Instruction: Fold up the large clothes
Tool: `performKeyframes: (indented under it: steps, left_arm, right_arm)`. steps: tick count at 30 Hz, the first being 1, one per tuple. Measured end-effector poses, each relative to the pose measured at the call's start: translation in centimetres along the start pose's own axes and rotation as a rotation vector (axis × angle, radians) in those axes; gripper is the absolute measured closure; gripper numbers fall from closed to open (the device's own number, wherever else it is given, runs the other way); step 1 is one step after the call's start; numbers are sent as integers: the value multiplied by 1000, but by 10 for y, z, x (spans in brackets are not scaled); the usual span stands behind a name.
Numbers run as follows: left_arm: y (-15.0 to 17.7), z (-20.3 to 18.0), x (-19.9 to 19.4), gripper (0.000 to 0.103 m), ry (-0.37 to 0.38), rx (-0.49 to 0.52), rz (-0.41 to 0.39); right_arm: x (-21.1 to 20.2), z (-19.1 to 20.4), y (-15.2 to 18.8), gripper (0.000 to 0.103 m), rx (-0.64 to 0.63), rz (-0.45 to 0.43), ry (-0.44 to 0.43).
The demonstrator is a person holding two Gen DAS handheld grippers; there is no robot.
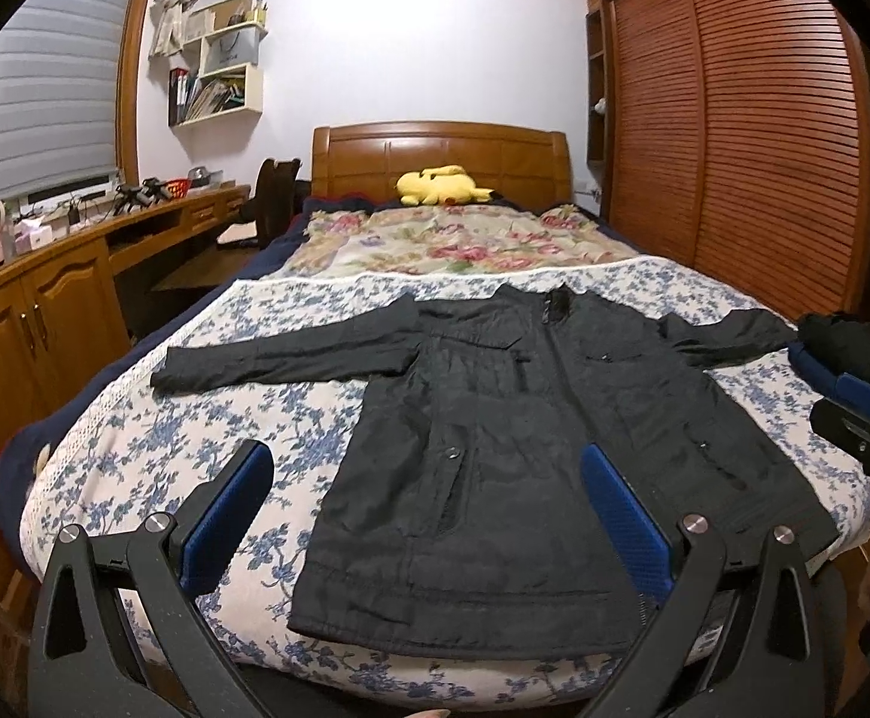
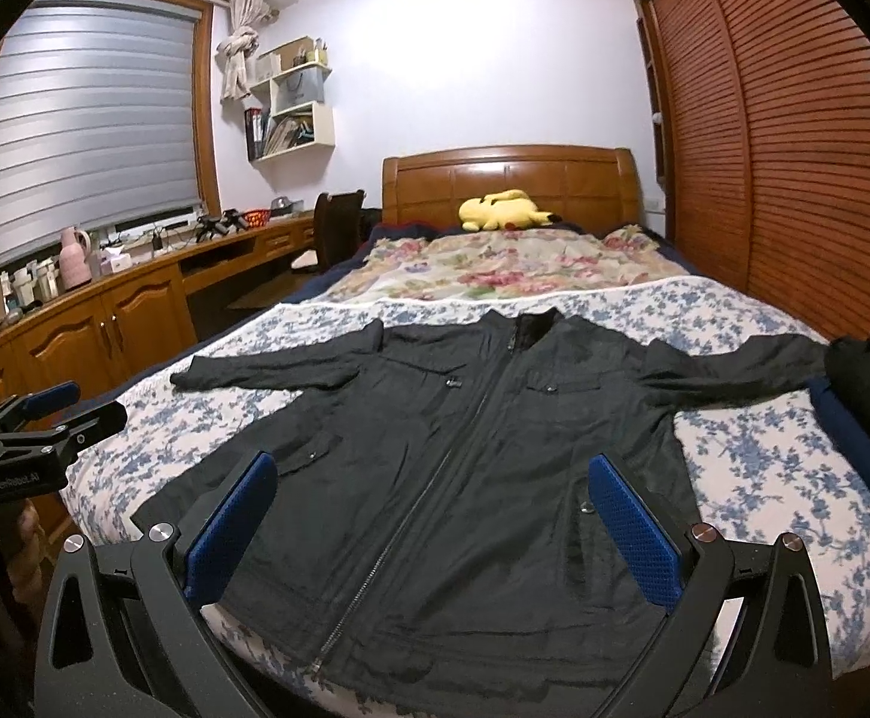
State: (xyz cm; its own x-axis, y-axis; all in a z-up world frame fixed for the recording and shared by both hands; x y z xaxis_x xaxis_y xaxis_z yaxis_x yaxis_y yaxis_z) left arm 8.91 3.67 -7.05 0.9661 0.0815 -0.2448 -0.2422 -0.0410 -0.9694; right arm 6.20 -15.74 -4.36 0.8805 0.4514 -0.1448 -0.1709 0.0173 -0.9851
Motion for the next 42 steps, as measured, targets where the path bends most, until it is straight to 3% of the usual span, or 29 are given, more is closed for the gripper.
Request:
performKeyframes:
  steps: [12,26,35,42]
  left_arm:
    - [23,34,27,0,-36,-3,49]
    - [50,81,96,0,-71,-28,151]
    - [32,115,128,0,-91,-65,189]
    - [15,147,168,0,-109,-113,161]
  right_arm:
    - [40,5,6,0,-3,43,-44]
    - [130,3,24,0,-39,143,-104]
    - [184,14,0,0,-54,145,-175]
    - [216,13,31,0,-151,203,-181]
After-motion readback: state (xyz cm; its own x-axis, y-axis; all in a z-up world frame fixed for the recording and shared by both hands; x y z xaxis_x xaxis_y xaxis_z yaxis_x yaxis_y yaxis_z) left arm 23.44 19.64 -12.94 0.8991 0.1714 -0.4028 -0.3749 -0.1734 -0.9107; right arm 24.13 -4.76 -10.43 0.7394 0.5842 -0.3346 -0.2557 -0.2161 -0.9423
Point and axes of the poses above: each gripper's, at about its wrist camera, not at the fingertips, and x roughly the way its jaws point, z to its left, y to its underside, the point moved 7 cm from there along x, roughly the way its jaws point, and after that the axes turned 13 degrees about -z, right-handed, at the moved point
